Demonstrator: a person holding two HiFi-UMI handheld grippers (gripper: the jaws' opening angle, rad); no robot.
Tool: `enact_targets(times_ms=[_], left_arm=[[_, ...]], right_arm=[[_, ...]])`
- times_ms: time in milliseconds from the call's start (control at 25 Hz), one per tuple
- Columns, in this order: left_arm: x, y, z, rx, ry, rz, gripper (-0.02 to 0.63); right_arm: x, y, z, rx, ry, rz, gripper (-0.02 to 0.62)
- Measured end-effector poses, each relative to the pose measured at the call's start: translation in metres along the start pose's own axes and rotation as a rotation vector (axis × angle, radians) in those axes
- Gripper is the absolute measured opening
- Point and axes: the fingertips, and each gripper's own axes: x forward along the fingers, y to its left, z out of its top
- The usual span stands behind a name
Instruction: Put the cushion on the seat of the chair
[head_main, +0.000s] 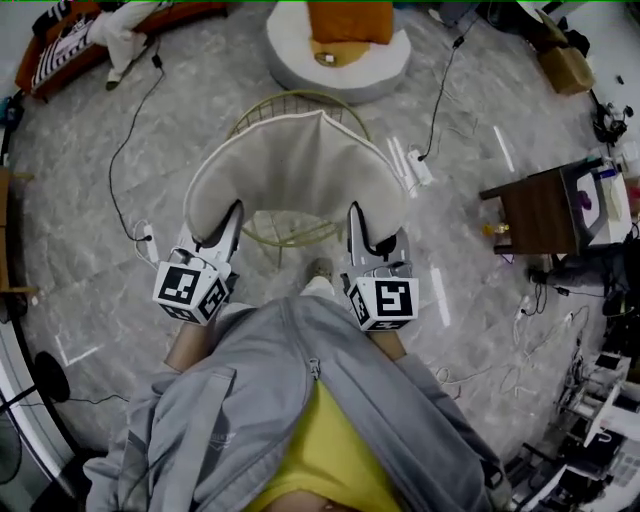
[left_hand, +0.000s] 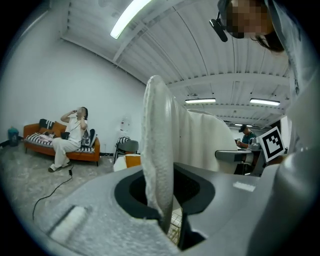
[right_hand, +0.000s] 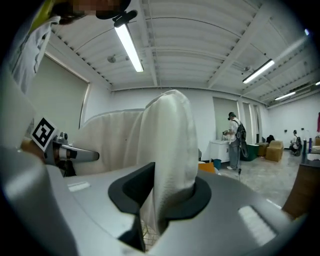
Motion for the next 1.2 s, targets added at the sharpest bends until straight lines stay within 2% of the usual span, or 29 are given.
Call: enact_targets(times_ms=[360,600,880,1200], left_arm=[[0.068,-0.038,-0.007,-0.053,0.019,0.195,0.058],[0.101,-0.048,-0.024,-0.109,0.053,0.248,0.058],[0.102,-0.02,-0.058,-0.187,0.103,0.266,0.058],[0.092,0.005,-0.117,-0.276,0.186,0.214,0.06]], right_arm=[[0.052,-0.091,-0.012,0.01,0.043,0.202,0.072],[0.081,-0.128,-0.028,0.002,0.094,0.283,0.072],[0.101,-0.112,-0.059,0.0,0.175,0.317,0.072],[0.102,-0.09,-0.114,0.0,0.289,0.298,0.073]])
